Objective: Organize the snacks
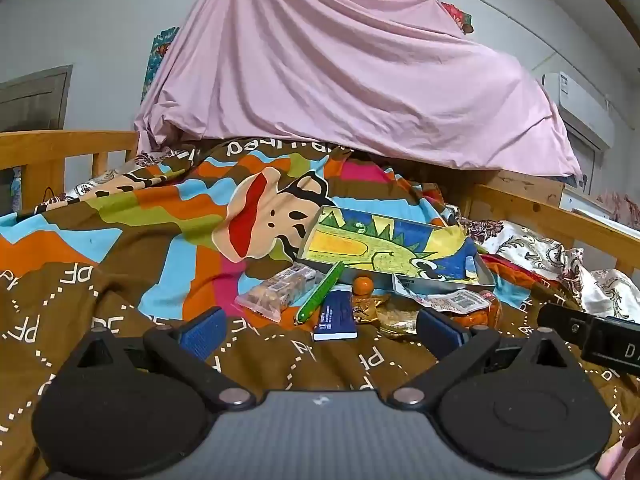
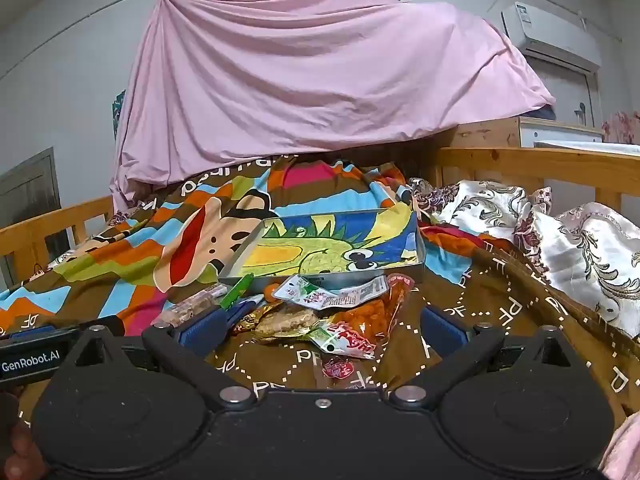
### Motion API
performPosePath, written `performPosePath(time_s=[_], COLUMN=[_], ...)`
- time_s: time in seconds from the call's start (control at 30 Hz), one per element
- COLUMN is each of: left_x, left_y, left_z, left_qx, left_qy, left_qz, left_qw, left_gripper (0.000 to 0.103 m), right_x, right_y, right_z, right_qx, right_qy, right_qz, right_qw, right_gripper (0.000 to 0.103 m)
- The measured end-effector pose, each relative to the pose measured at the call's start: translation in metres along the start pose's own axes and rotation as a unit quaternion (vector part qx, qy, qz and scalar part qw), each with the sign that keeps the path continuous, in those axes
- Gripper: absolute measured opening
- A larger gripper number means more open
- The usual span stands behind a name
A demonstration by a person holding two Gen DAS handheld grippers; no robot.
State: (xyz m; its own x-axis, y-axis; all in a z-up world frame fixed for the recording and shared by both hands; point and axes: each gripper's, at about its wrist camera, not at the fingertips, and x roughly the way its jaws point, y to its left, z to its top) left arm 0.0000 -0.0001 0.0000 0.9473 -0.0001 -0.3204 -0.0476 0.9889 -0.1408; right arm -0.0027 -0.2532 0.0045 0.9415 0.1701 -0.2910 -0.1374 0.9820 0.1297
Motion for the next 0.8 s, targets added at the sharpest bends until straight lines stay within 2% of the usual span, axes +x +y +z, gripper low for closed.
performPosePath(time_s=[0.8], left_x=[0.0001], left_y=[0.0001], left_z=[0.0003], left_qx=[-0.001], left_qy=[0.003], left_qz=[-0.001], left_qw=[1.0000], left_gripper=[0.103], right_x=[0.0003], right_y=[-0.0003], right_z=[0.0003], right_qx=[0.001], right_qy=[0.001], right_qz=[0.001], right_qw=[1.000], right_gripper=[0.103])
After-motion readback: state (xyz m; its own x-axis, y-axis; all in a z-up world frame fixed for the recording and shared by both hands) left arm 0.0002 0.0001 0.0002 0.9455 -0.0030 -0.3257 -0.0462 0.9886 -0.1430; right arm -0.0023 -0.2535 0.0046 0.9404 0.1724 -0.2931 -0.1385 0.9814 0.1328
